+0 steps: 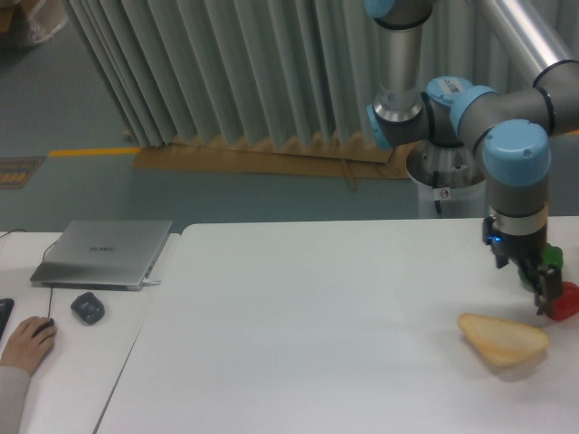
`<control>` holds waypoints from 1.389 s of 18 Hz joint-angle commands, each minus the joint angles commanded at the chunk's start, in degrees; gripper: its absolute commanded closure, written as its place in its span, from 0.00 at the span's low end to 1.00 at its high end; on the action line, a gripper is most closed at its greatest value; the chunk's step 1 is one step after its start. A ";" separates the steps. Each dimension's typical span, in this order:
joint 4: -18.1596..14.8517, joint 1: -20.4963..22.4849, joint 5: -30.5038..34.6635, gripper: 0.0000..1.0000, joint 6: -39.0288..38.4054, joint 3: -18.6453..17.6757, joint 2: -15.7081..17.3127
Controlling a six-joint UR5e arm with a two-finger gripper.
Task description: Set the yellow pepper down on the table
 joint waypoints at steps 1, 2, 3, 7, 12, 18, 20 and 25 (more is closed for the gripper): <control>0.00 0.44 -0.79 0.00 0.80 0.09 0.09; 0.00 0.80 -1.93 0.00 1.59 0.35 0.00; 0.00 1.58 -2.64 0.00 2.56 0.35 0.00; 0.00 3.96 -3.62 0.00 12.74 0.35 -0.44; 0.00 7.82 -3.62 0.00 28.20 -0.26 -0.53; 0.09 14.85 -5.45 0.00 42.98 -0.26 -1.14; 0.00 16.70 -5.46 0.00 46.75 -0.26 -1.23; -0.26 20.31 -7.04 0.00 54.59 -0.26 -1.76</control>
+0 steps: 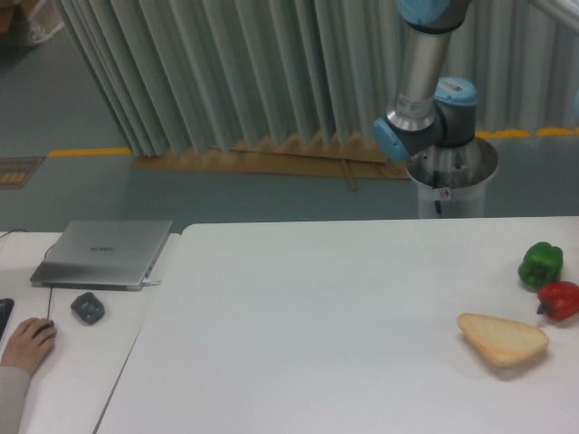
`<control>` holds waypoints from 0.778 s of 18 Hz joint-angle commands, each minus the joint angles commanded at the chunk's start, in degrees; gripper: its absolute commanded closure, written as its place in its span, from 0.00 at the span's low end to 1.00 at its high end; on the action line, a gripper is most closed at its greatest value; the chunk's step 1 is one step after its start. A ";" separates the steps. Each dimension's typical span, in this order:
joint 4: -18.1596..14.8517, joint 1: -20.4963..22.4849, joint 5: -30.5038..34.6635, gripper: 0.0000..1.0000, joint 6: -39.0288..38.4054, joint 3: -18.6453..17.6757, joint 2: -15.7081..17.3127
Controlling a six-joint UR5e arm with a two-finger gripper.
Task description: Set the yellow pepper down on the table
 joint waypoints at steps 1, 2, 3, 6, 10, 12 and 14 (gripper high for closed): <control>0.00 0.61 0.00 0.00 1.66 0.00 0.00; 0.00 1.49 0.00 0.00 4.12 0.00 0.00; 0.09 2.19 0.00 0.00 6.23 0.00 -0.17; 0.26 3.86 0.09 0.00 10.89 0.61 -1.23; 0.88 5.45 4.97 0.00 20.55 1.76 -3.08; 2.10 6.33 6.76 0.00 22.51 1.67 -3.16; 2.90 8.34 6.42 0.00 23.39 1.76 -3.60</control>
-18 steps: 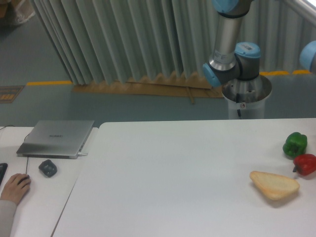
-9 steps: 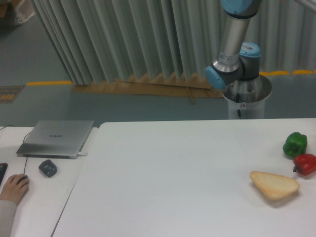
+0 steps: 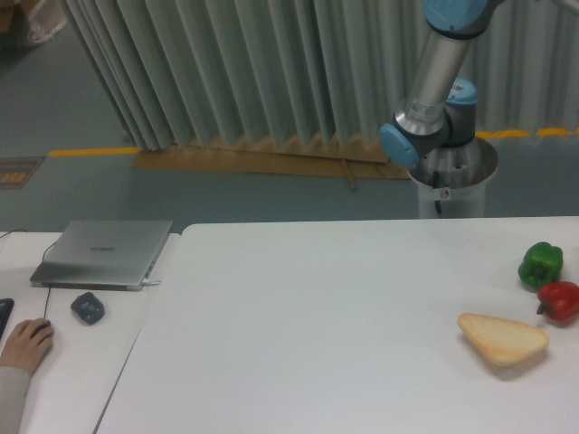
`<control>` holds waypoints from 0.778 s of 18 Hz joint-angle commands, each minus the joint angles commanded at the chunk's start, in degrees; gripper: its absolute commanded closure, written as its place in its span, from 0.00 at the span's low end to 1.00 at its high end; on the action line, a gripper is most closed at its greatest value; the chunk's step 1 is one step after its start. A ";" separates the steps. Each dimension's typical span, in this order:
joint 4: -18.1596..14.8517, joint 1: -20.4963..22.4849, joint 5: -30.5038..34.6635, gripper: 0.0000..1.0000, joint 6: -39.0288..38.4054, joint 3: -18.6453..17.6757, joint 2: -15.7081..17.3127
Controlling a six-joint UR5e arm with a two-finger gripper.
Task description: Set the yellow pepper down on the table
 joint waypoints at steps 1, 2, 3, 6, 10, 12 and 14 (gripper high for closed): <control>0.00 0.62 0.00 0.00 0.61 0.26 -0.35; 0.00 0.89 0.00 0.00 1.49 0.53 -0.62; 0.18 0.98 0.08 0.00 2.37 0.53 -0.97; 1.32 2.03 0.00 0.00 2.64 -0.09 -1.85; 1.15 1.51 0.17 0.00 2.12 -0.44 -2.46; 1.23 1.51 0.09 0.00 1.68 -1.14 -2.82; 1.23 1.33 0.09 0.00 0.71 -1.84 -2.73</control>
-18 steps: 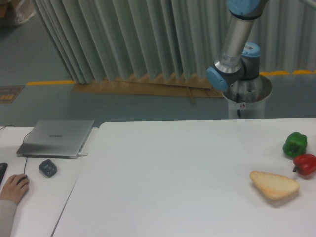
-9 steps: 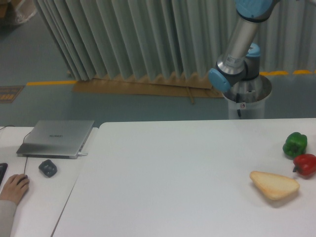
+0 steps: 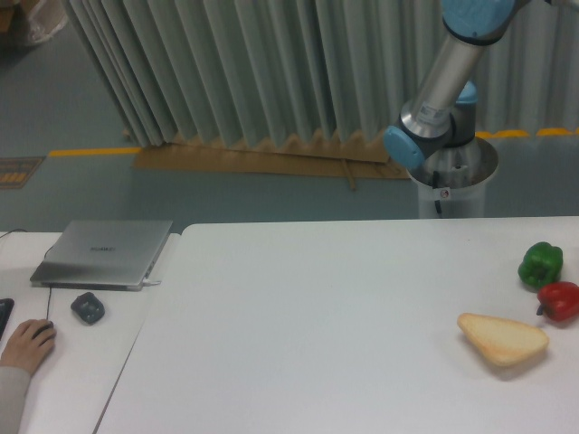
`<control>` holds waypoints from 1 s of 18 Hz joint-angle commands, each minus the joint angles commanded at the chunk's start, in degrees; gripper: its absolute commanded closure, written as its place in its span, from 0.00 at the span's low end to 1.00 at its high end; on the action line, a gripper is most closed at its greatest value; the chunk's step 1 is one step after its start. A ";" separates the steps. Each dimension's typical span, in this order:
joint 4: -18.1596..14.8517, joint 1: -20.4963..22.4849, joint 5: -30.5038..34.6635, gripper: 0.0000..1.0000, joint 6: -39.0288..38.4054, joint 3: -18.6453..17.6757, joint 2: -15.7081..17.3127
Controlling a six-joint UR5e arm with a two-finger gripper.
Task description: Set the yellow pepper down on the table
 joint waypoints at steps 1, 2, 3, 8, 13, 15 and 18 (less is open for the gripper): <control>0.09 -0.09 -0.09 0.00 -0.09 -0.44 -0.09; 0.09 -0.09 -0.09 0.00 -0.27 -0.97 -0.17; 0.26 -0.09 -0.09 0.00 -0.53 -1.32 -0.17; 0.53 0.17 -0.09 0.08 -1.93 -0.97 -0.26; 0.35 0.26 0.35 0.58 -3.87 -0.80 -0.17; 0.35 0.17 0.35 0.58 -3.96 -0.88 -0.17; 0.26 0.17 0.35 0.58 -4.05 -0.53 0.17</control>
